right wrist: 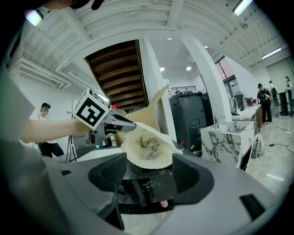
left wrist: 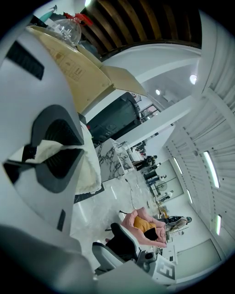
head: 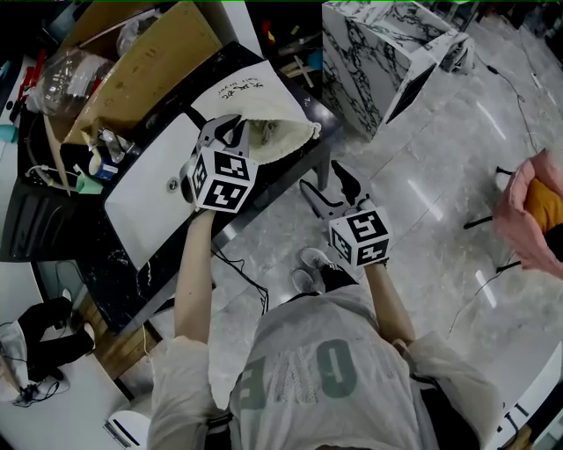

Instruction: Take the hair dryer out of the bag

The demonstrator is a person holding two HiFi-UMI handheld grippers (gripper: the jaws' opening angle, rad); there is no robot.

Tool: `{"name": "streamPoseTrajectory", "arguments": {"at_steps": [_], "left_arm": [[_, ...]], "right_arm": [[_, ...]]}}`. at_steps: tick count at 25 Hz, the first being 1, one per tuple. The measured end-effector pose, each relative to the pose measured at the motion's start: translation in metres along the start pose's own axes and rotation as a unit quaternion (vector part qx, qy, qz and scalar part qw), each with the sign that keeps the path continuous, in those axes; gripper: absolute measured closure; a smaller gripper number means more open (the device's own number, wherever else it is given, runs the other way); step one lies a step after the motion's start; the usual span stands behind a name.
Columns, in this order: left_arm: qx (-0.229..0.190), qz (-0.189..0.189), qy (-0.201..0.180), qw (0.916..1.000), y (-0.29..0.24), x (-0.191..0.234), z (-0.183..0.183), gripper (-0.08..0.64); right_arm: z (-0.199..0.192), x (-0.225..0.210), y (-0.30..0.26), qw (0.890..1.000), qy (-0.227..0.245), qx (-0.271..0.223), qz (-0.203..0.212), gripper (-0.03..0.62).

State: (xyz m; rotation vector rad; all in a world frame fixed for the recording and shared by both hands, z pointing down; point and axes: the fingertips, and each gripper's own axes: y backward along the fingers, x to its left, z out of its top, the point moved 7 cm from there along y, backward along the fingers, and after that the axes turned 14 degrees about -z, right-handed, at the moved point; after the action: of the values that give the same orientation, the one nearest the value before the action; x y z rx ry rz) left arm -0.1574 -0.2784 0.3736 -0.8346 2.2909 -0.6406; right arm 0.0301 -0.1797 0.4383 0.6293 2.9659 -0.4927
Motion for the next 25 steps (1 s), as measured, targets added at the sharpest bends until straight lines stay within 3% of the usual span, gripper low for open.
{"name": "streamPoseTrajectory", "arguments": {"at_steps": [6, 12, 17, 25], "left_arm": [[-0.003, -0.003, 0.005, 1.0, 0.001, 0.001, 0.0, 0.514], [-0.014, -0.006, 0.012, 0.9998, 0.001, 0.002, 0.0, 0.514], [-0.033, 0.0, 0.027, 0.9991, 0.006, 0.01, 0.004, 0.514], [-0.048, -0.001, 0.039, 0.9981, 0.008, 0.025, 0.01, 0.514]], "right_arm": [[0.02, 0.02, -0.029, 0.999, 0.003, 0.004, 0.047, 0.279], [0.021, 0.043, -0.094, 0.992, 0.048, 0.062, 0.094, 0.279], [0.023, 0.041, -0.147, 0.991, 0.051, 0.096, 0.078, 0.279], [0.029, 0.056, -0.203, 0.983, 0.099, 0.141, 0.067, 0.279]]}}
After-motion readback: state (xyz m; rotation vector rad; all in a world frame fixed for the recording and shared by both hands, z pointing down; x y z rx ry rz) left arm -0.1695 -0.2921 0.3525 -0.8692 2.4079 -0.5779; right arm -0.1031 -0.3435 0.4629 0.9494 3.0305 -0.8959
